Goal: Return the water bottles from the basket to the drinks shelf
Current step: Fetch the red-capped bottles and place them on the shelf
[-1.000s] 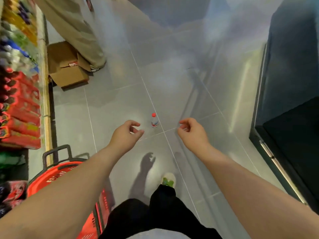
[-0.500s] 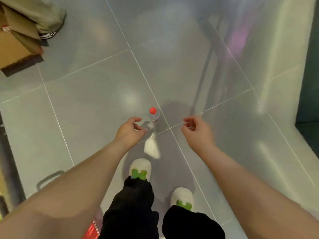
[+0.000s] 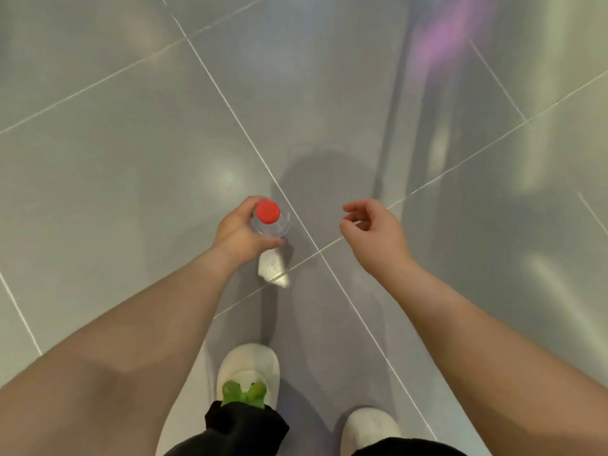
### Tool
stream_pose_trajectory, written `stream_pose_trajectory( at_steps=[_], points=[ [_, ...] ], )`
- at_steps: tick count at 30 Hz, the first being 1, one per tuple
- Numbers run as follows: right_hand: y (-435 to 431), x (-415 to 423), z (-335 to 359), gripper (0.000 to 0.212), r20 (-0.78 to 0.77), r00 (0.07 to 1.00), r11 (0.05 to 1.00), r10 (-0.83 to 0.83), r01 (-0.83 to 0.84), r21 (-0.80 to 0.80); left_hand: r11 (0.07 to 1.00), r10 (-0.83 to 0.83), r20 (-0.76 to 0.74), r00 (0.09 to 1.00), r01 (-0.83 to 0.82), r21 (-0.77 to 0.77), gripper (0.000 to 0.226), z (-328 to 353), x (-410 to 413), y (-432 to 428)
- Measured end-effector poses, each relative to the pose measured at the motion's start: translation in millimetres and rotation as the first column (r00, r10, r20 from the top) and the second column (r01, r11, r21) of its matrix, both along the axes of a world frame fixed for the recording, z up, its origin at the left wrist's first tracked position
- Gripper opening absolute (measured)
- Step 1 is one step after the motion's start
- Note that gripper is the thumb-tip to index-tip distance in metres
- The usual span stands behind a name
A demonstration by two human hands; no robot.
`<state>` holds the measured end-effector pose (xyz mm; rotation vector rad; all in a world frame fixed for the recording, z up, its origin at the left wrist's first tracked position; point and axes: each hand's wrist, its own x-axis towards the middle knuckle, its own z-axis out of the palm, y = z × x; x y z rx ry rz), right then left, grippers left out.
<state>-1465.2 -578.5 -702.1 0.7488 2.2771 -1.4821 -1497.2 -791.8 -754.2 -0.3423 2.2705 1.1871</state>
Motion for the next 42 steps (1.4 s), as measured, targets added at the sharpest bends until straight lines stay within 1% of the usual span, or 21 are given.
stream_pose_trajectory(
  at_steps=[2, 4, 7, 12, 15, 17, 22, 24, 25, 27, 30, 32, 36, 39, 42],
  points=[
    [1.8, -0.4, 7.4, 0.019, 0.004, 1.0, 1.0, -0.007, 0.007, -0.002, 1.0, 0.0, 0.013, 1.0, 0.0, 0.003, 0.065, 10.8, -0.7, 6.5],
    [4.8, 2.9, 22.7, 0.019, 0.01, 1.0, 1.0, -0.026, 0.026, 0.0, 0.999, 0.034, 0.03, 0.999, -0.035, 0.022, 0.062, 30.2, 0.1, 13.9],
    [9.5, 12.4, 69.1, 0.019, 0.035, 0.998, 0.998, -0.053, 0.054, -0.013, 0.998, 0.03, 0.053, 0.998, -0.033, 0.053, 0.067, 83.0, 3.8, 21.5],
    [23.8, 38.3, 182.3, 0.021, 0.052, 0.985, 0.987, -0.162, 0.162, 0.0, 0.99, -0.006, 0.121, 0.993, -0.011, 0.14, 0.068, 207.2, 11.3, 37.9],
    [35.7, 54.8, 262.9, 0.021, 0.041, 0.974, 0.975, -0.223, 0.223, 0.011, 0.984, -0.055, 0.149, 0.987, 0.029, 0.177, 0.064, 295.4, 19.2, 55.7],
    [46.1, 66.5, 319.5, 0.021, 0.036, 0.959, 0.959, -0.282, 0.282, 0.002, 0.978, -0.09, 0.16, 0.983, 0.058, 0.199, 0.066, 356.1, 27.7, 69.1],
    [82.5, 108.4, 449.8, 0.019, 0.008, 0.908, 0.908, -0.418, 0.418, 0.029, 0.949, -0.219, 0.193, 0.956, 0.163, 0.271, 0.072, 487.6, 56.2, 108.4],
    [100.8, 129.2, 488.2, 0.018, -0.022, 0.891, 0.889, -0.454, 0.455, 0.057, 0.932, -0.283, 0.204, 0.937, 0.218, 0.291, 0.068, 523.3, 67.9, 128.9],
    [111.0, 140.6, 504.7, 0.018, -0.039, 0.879, 0.877, -0.475, 0.476, 0.063, 0.922, -0.314, 0.201, 0.928, 0.248, 0.297, 0.063, 538.2, 73.4, 141.0],
    [130.4, 165.3, 531.1, 0.018, -0.061, 0.863, 0.861, -0.501, 0.504, 0.071, 0.907, -0.361, 0.186, 0.914, 0.299, 0.295, 0.052, 561.8, 86.5, 167.1],
    [164.5, 212.1, 558.1, 0.02, -0.085, 0.841, 0.835, -0.535, 0.541, 0.101, 0.866, -0.449, 0.164, 0.879, 0.382, 0.323, 0.046, 587.8, 115.5, 213.3],
    [191.7, 250.7, 568.3, 0.02, -0.097, 0.825, 0.816, -0.557, 0.565, 0.122, 0.841, -0.493, 0.157, 0.856, 0.422, 0.339, 0.051, 599.1, 139.6, 245.8],
    [256.6, 334.8, 577.2, 0.02, -0.084, 0.802, 0.792, -0.592, 0.598, 0.127, 0.831, -0.514, 0.154, 0.844, 0.445, 0.334, 0.067, 609.7, 193.9, 312.6],
    [308.4, 386.7, 578.7, 0.021, -0.069, 0.782, 0.772, -0.62, 0.623, 0.128, 0.83, -0.507, 0.142, 0.85, 0.438, 0.346, 0.064, 611.1, 231.4, 361.8],
    [355.3, 419.6, 575.2, 0.021, -0.052, 0.772, 0.76, -0.634, 0.634, 0.145, 0.824, -0.521, 0.145, 0.841, 0.451, 0.344, 0.063, 612.8, 256.3, 409.6]
  ],
)
